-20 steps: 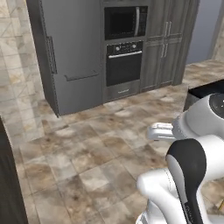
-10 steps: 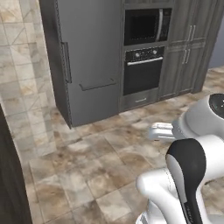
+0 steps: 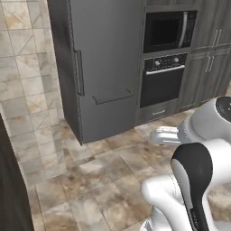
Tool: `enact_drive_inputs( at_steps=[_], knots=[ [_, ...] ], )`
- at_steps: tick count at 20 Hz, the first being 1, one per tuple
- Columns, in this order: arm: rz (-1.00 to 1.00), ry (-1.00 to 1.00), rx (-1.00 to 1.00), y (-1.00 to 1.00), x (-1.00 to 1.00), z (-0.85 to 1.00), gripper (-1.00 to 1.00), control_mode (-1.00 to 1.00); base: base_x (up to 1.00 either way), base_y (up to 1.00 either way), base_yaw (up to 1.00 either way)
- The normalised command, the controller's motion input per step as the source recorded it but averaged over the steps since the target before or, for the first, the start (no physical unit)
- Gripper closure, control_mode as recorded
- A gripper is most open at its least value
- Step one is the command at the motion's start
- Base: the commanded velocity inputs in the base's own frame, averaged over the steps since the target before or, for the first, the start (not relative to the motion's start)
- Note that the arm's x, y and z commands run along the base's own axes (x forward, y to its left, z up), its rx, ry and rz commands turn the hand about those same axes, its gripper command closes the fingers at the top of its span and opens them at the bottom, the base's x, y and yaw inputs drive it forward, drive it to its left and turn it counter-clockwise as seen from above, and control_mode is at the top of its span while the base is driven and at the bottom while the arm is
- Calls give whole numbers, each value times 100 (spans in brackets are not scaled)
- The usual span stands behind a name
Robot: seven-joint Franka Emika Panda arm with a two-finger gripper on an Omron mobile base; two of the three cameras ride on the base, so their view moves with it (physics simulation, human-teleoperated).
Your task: Move the hot dog bun to the plate on the dining table and place the condiment next to that plate. Then navigate to the fridge and take the sausage and place it on the plate as well.
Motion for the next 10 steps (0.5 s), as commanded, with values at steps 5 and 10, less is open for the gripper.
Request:
enact_drive_inputs(
  at_steps=[5, 10],
  knots=[
    [0, 0, 0, 0, 0, 0, -100, 100, 84, 1, 0],
    [0, 0, 0, 0, 0, 0, -100, 100, 91, -4, 2]
  ],
)
